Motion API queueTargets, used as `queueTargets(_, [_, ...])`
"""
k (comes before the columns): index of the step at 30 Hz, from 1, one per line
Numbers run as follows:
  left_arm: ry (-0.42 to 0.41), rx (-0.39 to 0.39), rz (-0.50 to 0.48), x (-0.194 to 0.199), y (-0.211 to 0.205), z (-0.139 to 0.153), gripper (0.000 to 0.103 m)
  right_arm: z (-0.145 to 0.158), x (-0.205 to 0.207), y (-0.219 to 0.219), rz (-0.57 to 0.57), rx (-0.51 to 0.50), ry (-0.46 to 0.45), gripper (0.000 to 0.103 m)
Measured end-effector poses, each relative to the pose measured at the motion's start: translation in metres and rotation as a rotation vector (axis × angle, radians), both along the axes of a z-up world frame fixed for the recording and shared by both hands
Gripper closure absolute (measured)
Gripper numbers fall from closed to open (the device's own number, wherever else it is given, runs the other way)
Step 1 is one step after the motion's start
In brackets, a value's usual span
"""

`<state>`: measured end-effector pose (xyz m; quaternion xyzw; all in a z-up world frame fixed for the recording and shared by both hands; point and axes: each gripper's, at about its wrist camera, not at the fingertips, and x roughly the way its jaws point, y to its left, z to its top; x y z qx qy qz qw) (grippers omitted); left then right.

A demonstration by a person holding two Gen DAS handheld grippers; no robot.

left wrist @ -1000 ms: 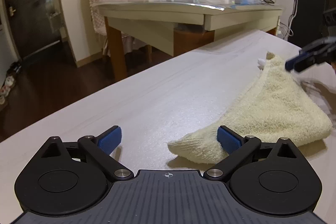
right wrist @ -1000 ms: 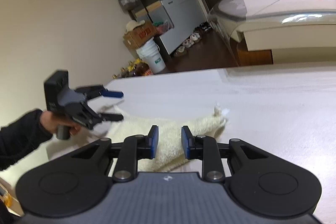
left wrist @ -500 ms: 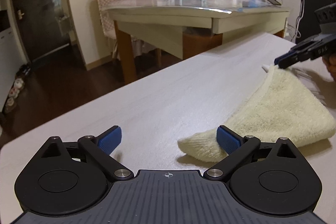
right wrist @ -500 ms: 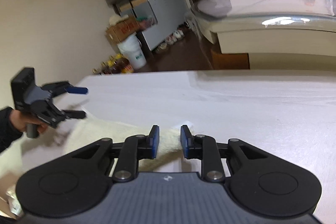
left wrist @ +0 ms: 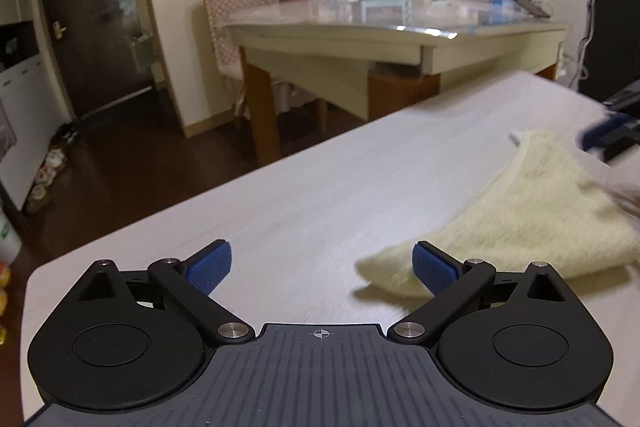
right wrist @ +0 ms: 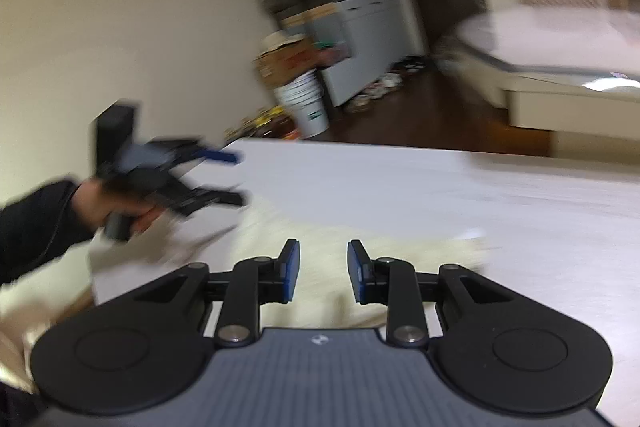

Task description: Fold towel

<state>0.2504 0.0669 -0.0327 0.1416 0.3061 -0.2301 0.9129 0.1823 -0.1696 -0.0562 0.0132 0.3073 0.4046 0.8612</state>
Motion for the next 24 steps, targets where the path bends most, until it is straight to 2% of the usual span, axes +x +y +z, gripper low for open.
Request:
queueTargets(7, [0.011,0.014,0.032,0.012,0.001,-0.010,0.002,-0.019,-0.043,0.047,0.087,-0.255,-0.148,0.076])
queueTargets(10, [0.013,0.009,0.028,0.015,0.001,-0.011,0.002,-0.022,-0.051,0.048,0.080,-0.259,-0.158,0.075])
queueTargets(13, [0.023,-0.006,0.026,0.017,0.005,-0.012,0.002,-0.016,-0.051,0.049,0.074,-0.245,-0.130,0.076])
queueTargets(16, [0.020,-0.003,0.028,0.018,0.005,-0.012,0.002,-0.001,-0.041,0.042,0.041,-0.176,-0.106,0.074])
queueTargets(18, [0.017,0.003,0.029,0.018,0.004,-0.012,0.002,0.000,-0.033,0.039,0.007,-0.179,-0.111,0.069])
queueTargets(24, [0.035,-0.003,0.046,0.019,0.005,-0.011,0.002,-0.016,-0.019,0.039,-0.032,-0.227,-0.076,0.067])
